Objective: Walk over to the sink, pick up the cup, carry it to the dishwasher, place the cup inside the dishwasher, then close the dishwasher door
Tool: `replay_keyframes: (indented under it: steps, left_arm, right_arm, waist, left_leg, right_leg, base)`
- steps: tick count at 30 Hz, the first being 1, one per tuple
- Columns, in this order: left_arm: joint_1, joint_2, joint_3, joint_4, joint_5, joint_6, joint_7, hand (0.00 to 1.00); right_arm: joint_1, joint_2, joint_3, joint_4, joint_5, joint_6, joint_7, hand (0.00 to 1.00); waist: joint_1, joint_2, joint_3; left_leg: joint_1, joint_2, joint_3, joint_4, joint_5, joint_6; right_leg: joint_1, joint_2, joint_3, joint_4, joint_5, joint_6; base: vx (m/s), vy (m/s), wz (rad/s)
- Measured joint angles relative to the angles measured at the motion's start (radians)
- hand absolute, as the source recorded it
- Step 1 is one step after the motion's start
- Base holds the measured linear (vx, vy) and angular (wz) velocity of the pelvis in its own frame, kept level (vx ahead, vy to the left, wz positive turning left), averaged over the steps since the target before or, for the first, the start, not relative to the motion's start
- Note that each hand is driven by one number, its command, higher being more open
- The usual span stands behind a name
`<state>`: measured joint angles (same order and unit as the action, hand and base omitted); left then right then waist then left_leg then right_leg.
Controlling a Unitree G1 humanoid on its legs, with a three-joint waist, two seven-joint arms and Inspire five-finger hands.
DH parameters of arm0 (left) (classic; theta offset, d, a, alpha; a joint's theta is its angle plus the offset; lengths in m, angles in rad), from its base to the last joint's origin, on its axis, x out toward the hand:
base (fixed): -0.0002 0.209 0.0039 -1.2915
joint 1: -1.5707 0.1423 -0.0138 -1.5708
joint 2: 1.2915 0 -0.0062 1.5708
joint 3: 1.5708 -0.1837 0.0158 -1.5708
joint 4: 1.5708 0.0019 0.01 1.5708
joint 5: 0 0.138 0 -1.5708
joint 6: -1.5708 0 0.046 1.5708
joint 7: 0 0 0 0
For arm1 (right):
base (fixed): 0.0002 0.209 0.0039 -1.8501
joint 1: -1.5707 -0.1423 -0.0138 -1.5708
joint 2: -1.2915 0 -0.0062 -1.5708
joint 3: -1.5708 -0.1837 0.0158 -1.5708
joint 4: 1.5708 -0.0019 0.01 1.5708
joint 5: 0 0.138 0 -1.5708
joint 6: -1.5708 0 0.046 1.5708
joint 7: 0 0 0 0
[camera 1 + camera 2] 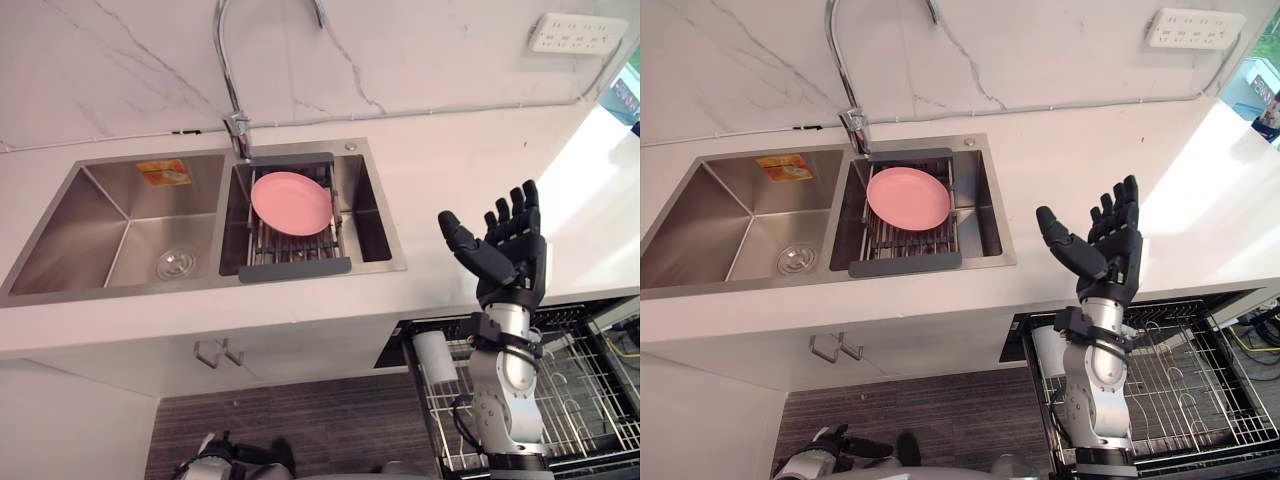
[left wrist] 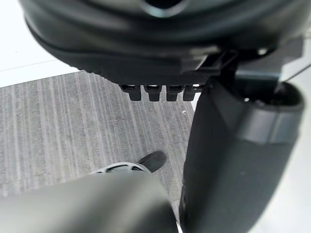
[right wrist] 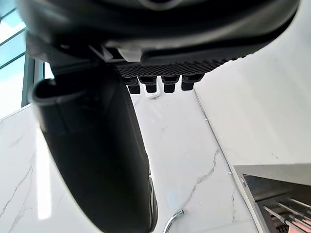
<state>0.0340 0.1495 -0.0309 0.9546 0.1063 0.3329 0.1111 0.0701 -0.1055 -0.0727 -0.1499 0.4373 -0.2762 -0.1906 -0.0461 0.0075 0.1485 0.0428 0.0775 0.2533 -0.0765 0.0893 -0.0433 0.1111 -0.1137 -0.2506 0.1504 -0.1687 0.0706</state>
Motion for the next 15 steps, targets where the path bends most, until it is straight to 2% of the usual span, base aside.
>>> replay_keyframes:
  steps: [7,9,10,12,15]
  left_arm:
    - [0.014,0.011,0.002,0.005,-0.072,-0.008,-0.014,1.0]
    - [0.012,0.012,0.007,0.006,-0.101,-0.015,-0.013,1.0]
    - [0.009,0.008,0.046,0.001,-0.146,-0.025,-0.011,1.0]
    - [0.005,0.007,0.066,0.001,-0.172,-0.038,-0.006,1.0]
    - [0.004,-0.005,0.075,0.001,-0.181,-0.042,-0.007,1.0]
  right_arm:
    - [0.012,0.003,-0.001,-0.024,0.006,0.0,0.026,1.0]
    - [0.012,0.003,-0.002,-0.045,0.01,0.0,0.038,1.0]
    - [0.012,-0.002,-0.006,-0.063,0.009,0.0,0.037,1.0]
    - [0.013,-0.012,-0.025,-0.065,0.01,0.001,0.027,1.0]
    - [-0.015,-0.028,-0.073,-0.064,0.053,-0.003,0.013,1.0]
  waist:
    - [0.002,0.002,0.0]
    - [0.003,0.002,0.004]
    - [0.003,0.022,0.024]
    - [-0.001,0.042,0.04]
    - [0.001,0.044,0.048]
  left_leg:
    - [-0.001,-0.013,-0.026,-0.008,0.004,0.012]
    - [-0.049,-0.007,-0.024,0.082,-0.045,0.012]
    - [-0.123,0.027,-0.024,0.283,-0.123,0.02]
    - [-0.171,0.063,-0.017,0.472,-0.168,0.036]
    - [-0.176,0.073,-0.023,0.503,-0.201,0.043]
  right_leg:
    - [0.016,-0.014,-0.02,-0.002,-0.003,0.004]
    - [0.017,-0.019,-0.028,-0.002,-0.006,0.007]
    - [0.046,-0.01,-0.039,-0.002,-0.007,0.006]
    - [0.1,0.0,-0.066,0.01,-0.025,0.007]
    - [0.117,-0.007,-0.082,0.015,-0.042,-0.009]
  base:
    - [-0.04,0.022,0.13]
    - [-0.07,0.026,0.13]
    - [-0.07,0.014,0.17]
    - [-0.09,0.028,0.35]
    - [-0.09,0.059,0.21]
